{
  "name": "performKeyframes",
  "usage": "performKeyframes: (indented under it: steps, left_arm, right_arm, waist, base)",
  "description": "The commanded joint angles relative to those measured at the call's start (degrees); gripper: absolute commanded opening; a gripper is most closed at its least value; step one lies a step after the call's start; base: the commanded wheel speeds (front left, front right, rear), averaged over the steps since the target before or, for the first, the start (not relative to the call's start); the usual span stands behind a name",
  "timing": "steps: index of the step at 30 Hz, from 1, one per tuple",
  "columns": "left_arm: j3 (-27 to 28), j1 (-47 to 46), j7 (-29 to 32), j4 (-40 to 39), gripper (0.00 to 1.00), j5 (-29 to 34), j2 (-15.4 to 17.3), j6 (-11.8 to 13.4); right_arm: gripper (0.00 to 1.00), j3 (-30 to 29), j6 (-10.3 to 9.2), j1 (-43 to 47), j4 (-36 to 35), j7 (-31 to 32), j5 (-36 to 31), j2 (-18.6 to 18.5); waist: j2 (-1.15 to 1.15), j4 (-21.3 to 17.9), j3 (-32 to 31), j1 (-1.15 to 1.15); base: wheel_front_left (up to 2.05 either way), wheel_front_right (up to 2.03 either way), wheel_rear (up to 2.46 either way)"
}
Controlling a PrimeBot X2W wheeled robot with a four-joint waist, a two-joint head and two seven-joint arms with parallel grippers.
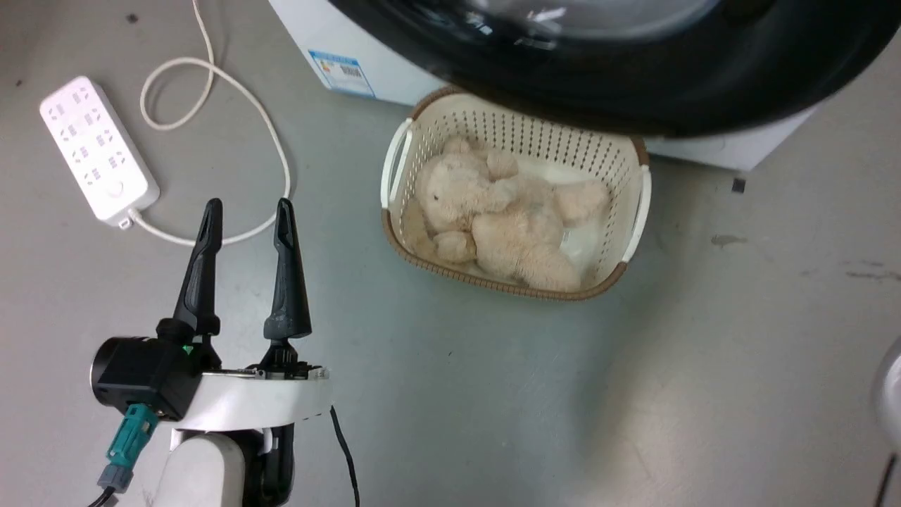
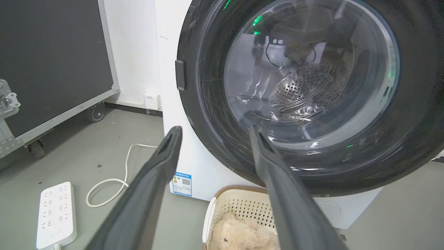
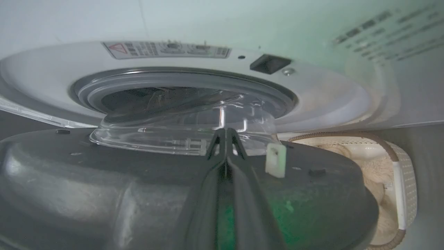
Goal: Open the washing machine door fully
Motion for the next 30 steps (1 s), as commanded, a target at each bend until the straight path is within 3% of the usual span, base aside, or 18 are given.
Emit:
performKeyframes:
  steps: [1, 10, 24, 30]
  left_arm:
    - [-0.1, -0.3, -0.47, 0.25, 1.0, -0.2, 0.01, 0.08]
    - [-0.41, 2.8, -0.47, 3.97, 1.0, -0.23, 0.01, -0.73]
    - [-1.48, 7.48, -0.47, 8.5, 1.0, -0.16, 0.01, -2.51]
    - [-3.77, 8.89, -0.47, 12.17, 1.0, -0.63, 0.01, -4.66]
  right_arm:
    - [0.0, 0.77, 0.08, 3.01, 0.35, 1.31, 1.65, 1.47]
    - [0.0, 8.32, 0.08, 15.57, 0.4, 3.35, 10.18, 1.47]
    - [0.0, 35.0, 0.08, 37.46, -6.89, 1.87, 34.81, 1.48]
    - [0.0, 50.79, 0.08, 45.3, -11.86, -1.87, 46.11, 1.48]
  waist:
    - [0.0, -0.44, -1.8, 0.0]
    - [0.0, -1.4, -8.56, 0.0]
    - [0.0, -0.76, -15.59, 0.0]
    - [0.0, 0.74, -17.49, 0.0]
  base:
    - [0.0, 0.0, 0.0]
    - [0.0, 0.0, 0.0]
    - [0.0, 0.0, 0.0]
    - [0.0, 0.0, 0.0]
